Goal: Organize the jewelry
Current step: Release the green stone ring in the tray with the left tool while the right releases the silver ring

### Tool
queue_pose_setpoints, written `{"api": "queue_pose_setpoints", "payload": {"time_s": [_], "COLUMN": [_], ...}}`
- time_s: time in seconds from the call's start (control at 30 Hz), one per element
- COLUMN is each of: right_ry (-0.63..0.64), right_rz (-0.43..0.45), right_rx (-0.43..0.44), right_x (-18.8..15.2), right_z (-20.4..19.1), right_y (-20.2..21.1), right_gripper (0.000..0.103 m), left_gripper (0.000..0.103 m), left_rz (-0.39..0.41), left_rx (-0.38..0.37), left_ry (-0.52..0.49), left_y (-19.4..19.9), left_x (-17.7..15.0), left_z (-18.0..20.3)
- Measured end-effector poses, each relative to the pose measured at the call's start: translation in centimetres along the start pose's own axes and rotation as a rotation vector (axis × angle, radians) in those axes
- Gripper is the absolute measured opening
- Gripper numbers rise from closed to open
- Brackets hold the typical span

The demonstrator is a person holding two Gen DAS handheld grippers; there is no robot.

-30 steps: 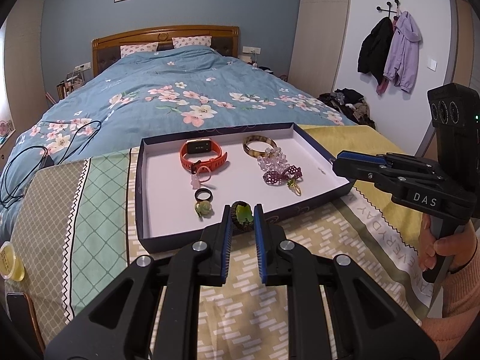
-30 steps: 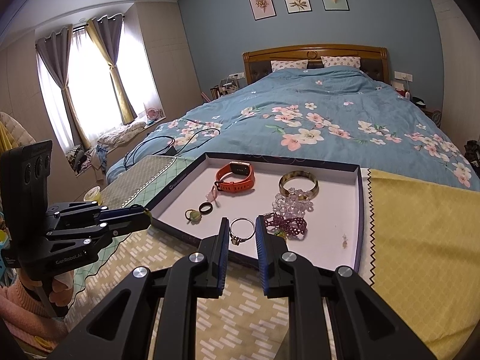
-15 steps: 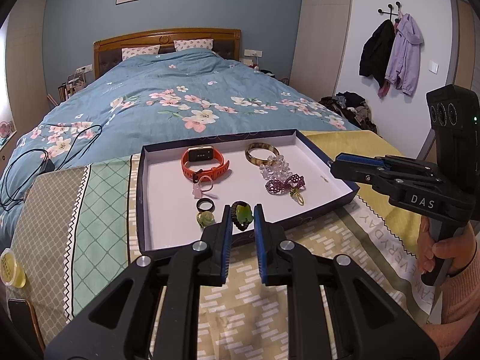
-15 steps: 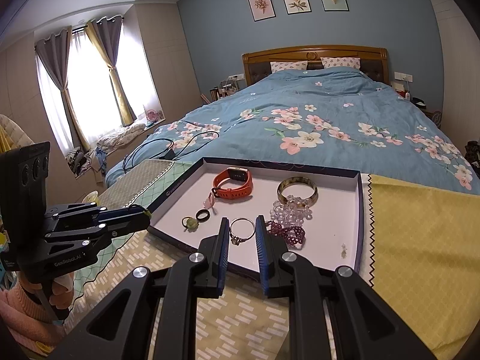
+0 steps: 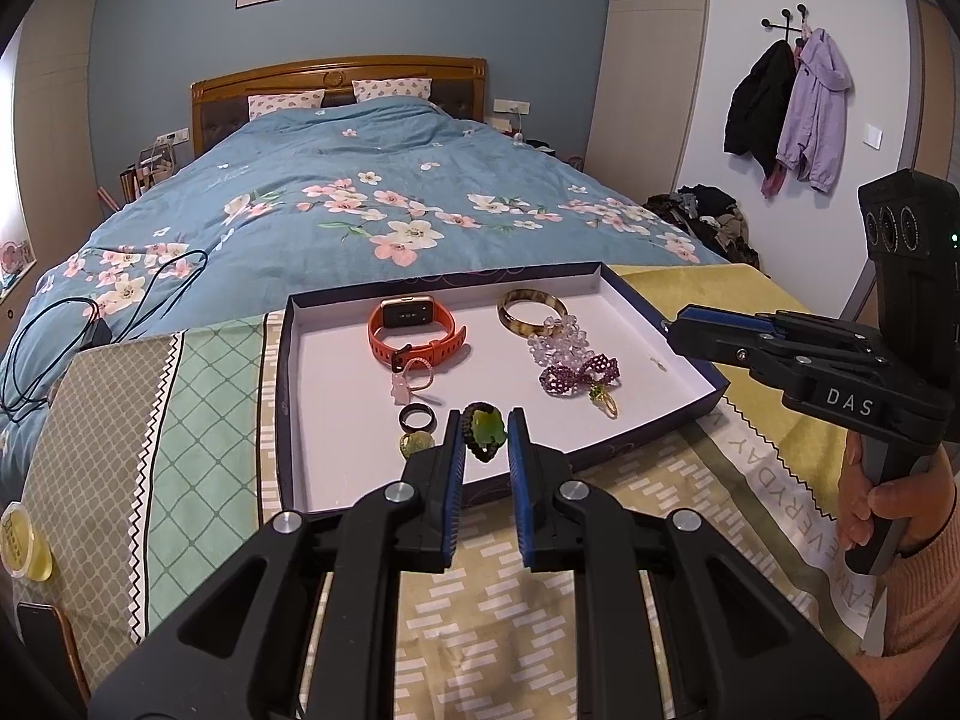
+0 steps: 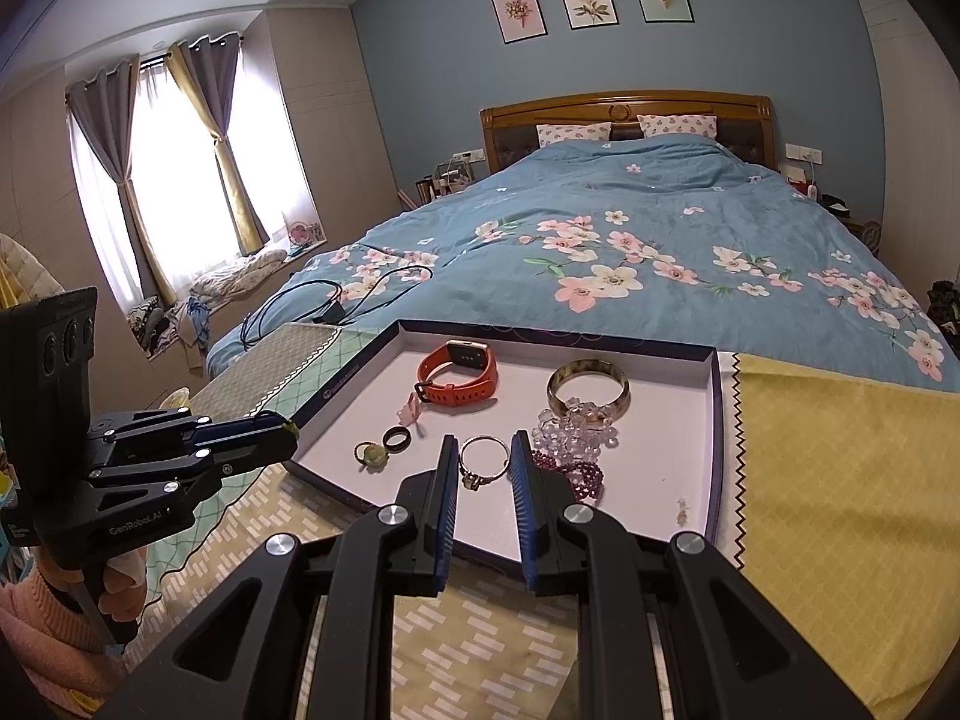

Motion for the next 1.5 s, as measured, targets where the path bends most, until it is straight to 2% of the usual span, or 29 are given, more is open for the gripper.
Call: {"api": "queue_pose_setpoints", "payload": {"time_s": [1.5], "right_ry": [-0.009], "right_rz": [-0.015], "right_rx": [-0.01], "right_x": [0.4], "right_z": [1.2], "right_y": [-1.9], "right_gripper": [0.016], "left_gripper": [0.015], "left_rz": [-0.005], "left_rx": [0.03], "left_ry": [0.007], "left_y": [-2.4], "left_x": [1.7], "left_z": [-0.8]}}
Point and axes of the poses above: each gripper's, at about its wrist camera, not at the fingertips, and y roughly against the way its jaws point, z to its right, x to its top, the point moved 5 cm from there along -y, roughly the way its jaws point, and after that the axes turned 6 degrees about x, right-handed, at the moved point
